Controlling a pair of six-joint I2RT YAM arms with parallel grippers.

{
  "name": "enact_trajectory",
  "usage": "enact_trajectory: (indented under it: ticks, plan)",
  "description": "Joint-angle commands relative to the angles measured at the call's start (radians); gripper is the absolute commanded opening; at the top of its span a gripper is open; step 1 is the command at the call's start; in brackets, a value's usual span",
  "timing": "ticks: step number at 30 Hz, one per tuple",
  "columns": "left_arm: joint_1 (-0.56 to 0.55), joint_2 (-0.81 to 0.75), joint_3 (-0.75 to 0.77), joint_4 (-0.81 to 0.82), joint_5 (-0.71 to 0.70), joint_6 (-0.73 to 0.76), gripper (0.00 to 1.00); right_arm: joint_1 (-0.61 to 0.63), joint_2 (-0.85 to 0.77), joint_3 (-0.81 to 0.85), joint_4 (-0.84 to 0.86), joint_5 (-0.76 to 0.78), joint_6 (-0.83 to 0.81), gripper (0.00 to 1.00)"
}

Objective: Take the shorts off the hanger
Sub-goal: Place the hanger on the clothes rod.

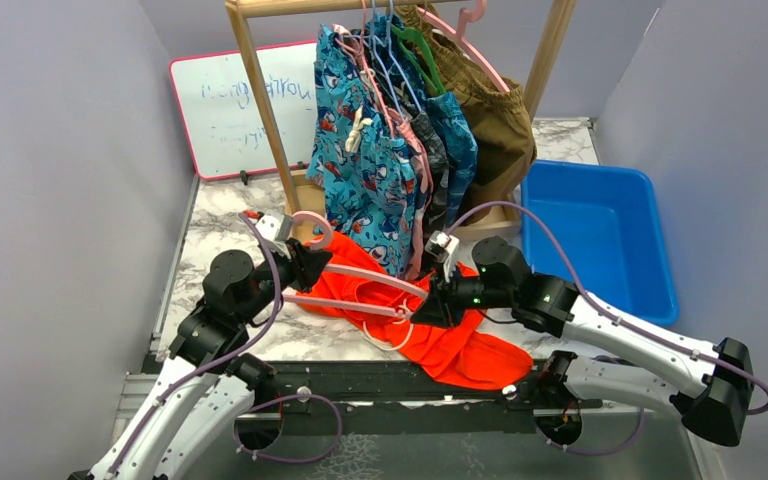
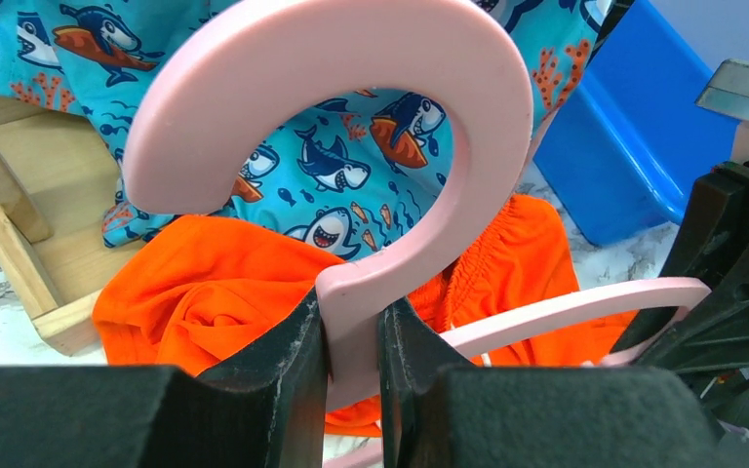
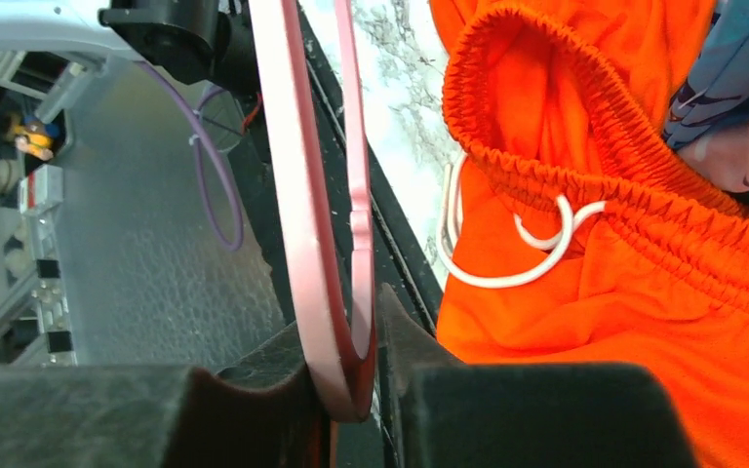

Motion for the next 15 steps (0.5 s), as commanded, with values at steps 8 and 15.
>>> enact_trajectory:
  ticks: [8, 15]
  plan:
    - [0.000, -0.032, -0.003, 0.034, -0.045, 0.002, 0.10, -0.001, -0.071, 0.009, 0.091, -0.003, 0.020, 0.01]
    - [0.001, -0.041, -0.003, 0.031, -0.042, 0.000, 0.59, -0.001, -0.104, 0.001, 0.091, 0.016, 0.035, 0.01]
